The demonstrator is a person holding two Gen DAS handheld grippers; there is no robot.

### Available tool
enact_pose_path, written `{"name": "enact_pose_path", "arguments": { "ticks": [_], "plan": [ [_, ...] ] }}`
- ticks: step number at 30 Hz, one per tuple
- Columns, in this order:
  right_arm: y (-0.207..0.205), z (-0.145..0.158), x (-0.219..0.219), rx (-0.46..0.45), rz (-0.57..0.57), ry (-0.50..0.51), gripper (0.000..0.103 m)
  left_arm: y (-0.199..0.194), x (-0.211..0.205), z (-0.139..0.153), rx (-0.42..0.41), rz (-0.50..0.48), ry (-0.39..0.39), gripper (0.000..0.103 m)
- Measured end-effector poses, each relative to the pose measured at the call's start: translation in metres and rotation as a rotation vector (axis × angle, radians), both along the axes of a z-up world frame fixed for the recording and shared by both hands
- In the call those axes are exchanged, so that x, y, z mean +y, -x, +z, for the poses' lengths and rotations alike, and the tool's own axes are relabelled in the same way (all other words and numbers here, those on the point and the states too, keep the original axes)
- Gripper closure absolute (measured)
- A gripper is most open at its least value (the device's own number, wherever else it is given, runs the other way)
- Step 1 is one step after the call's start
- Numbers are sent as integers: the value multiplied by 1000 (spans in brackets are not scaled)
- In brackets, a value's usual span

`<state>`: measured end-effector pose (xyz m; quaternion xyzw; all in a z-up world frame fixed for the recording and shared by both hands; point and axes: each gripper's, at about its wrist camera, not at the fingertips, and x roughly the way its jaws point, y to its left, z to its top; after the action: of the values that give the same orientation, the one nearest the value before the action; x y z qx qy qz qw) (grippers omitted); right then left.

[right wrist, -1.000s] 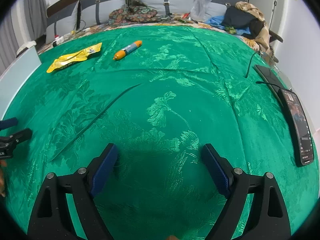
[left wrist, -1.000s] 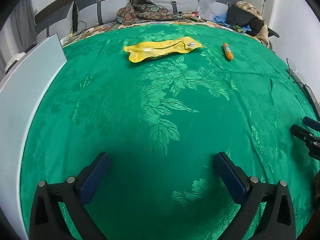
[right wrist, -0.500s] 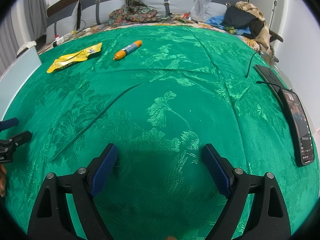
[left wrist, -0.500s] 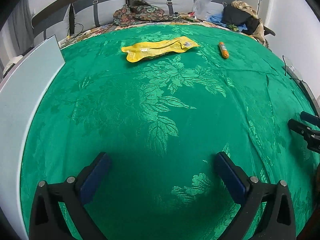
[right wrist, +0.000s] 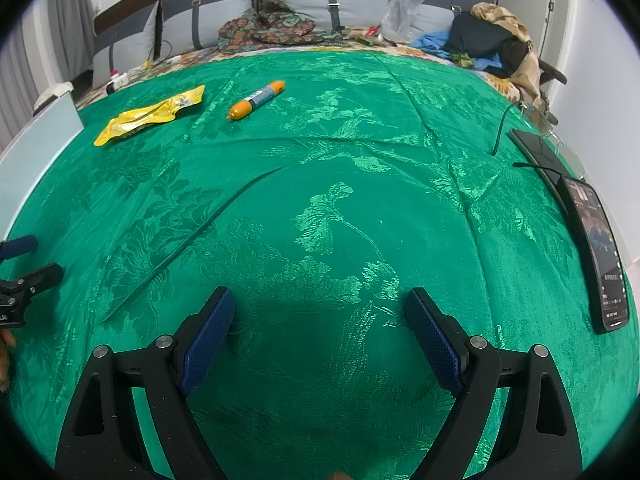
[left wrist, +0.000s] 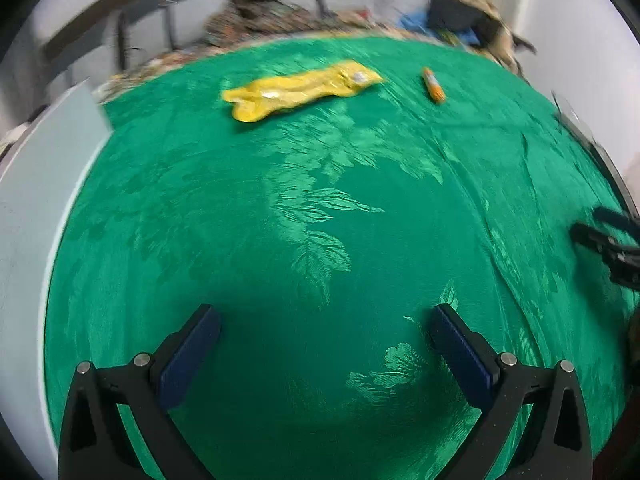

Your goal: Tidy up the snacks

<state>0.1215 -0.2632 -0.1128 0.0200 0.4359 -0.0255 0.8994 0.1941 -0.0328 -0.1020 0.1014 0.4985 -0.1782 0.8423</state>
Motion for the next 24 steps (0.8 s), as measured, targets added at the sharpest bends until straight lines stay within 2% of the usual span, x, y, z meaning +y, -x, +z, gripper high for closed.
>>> {"name": "enact_pose_path", "arguments": {
  "ticks": [2,3,8,13,15,18,21,23,24],
  "plan": [
    [0,0,0,0,0,0,13,-18,-4,2,75,-72,-50,0],
    [0,0,0,0,0,0,13,-25,-5,6,79,-93,-76,0],
    [0,0,0,0,0,0,13,-71,-16,44,-35,-253,-206,0],
    [0,0,0,0,0,0,13,-122,-48,56,-50,-420,-268,0],
    [0,0,0,0,0,0,13,-140,-61,54,-35,-446,-267,0],
    [0,0,0,0,0,0,13,-181,-76,45,-14,-410,-244,0],
    [0,0,0,0,0,-1,13,-219,-78,28,28,-270,-246,0],
    [0,0,0,0,1,-1,12,-243,-68,11,124,-162,-201,0],
    [0,0,0,1,2,-1,12,-247,-62,7,167,-142,-141,4]
  ]
}}
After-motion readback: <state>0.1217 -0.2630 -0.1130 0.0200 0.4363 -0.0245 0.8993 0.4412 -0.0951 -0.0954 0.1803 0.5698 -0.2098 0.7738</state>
